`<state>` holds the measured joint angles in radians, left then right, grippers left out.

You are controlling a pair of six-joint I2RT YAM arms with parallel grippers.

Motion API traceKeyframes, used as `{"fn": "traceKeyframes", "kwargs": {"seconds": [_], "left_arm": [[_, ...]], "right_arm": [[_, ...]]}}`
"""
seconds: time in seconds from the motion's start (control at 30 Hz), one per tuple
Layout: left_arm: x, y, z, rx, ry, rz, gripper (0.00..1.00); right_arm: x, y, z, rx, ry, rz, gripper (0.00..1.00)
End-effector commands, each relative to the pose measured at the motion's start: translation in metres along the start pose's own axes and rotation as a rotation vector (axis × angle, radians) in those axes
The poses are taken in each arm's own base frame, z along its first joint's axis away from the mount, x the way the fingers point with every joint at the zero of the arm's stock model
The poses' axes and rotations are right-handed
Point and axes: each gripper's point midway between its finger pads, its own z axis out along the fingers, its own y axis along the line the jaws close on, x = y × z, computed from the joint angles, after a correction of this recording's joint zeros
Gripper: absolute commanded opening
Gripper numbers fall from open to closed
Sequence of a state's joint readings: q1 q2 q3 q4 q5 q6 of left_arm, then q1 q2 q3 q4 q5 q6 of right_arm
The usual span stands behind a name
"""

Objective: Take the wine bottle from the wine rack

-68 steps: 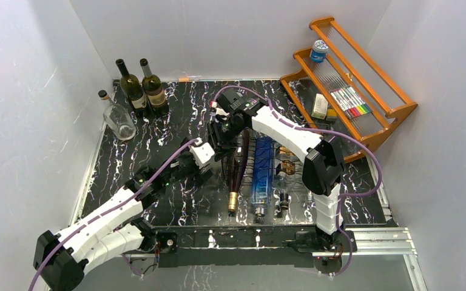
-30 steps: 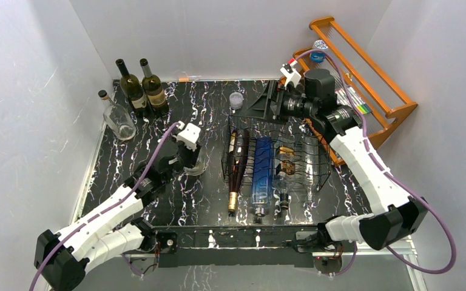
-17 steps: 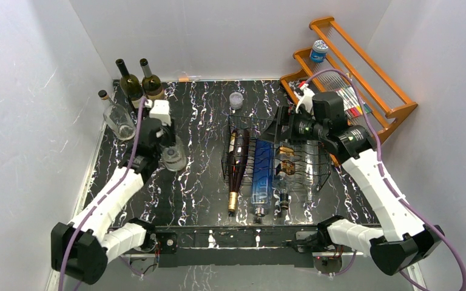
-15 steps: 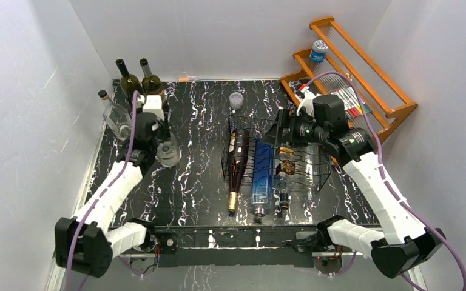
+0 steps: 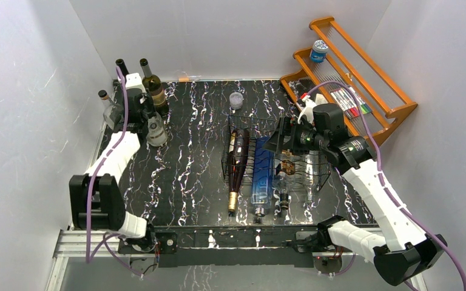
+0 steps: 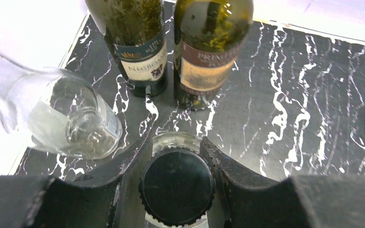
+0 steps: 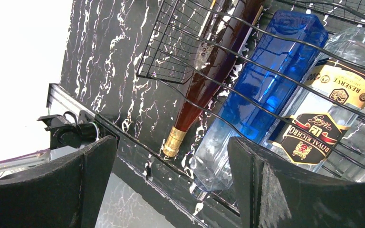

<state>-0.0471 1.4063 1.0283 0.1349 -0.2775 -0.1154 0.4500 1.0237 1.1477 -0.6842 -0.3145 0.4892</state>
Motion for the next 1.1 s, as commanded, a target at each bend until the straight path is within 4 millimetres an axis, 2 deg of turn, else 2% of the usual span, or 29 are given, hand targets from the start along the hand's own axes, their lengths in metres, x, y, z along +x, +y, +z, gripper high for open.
{"fn": "traceKeyframes", "kwargs": {"seconds": [0.0,0.23,0.53,0.7,0.73,0.83,0.87,0.9,1.07], "left_arm": [[-0.109,0.009,0.003,-0.01,-0.311,-0.079,0.0],[-0.11,0.016,0.029,-0.026,-0.316,-0.078,0.0],[-0.115,0.019,0.028,-0.021,-0.394,0.002,0.0],[-0.109,0.026,0.029,-0.054,-0.411,0.013,0.0],[-0.101,0.032,0.03,-0.073,-0.403,0.016,0.0],[-0.095,0.039,0.029,-0.094,-0.399,0.006,0.0],[-0.091,0.043,0.03,-0.115,-0.385,-0.001,0.02],[-0.088,0.045,0.031,-0.123,-0.372,-0.009,0.08],[-0.079,0.045,0.03,-0.121,-0.331,-0.041,0.45]], "right_arm": [[-0.01,0.003,-0.008,-0.012,-0.059,-0.038,0.98],[-0.006,0.0,-0.005,-0.008,-0.05,-0.039,0.98],[-0.002,0.0,0.002,-0.025,-0.033,-0.025,0.98],[0.0,0.0,0.004,-0.032,-0.022,-0.017,0.98],[-0.001,0.0,0.003,-0.027,-0.029,-0.017,0.98],[0.0,-0.001,0.003,-0.025,-0.027,-0.017,0.98],[0.0,0.0,0.003,-0.026,-0.024,-0.015,0.98],[0.0,0.0,0.003,-0.028,-0.022,-0.014,0.98],[0.001,0.001,0.003,-0.034,-0.015,-0.012,0.98]]}}
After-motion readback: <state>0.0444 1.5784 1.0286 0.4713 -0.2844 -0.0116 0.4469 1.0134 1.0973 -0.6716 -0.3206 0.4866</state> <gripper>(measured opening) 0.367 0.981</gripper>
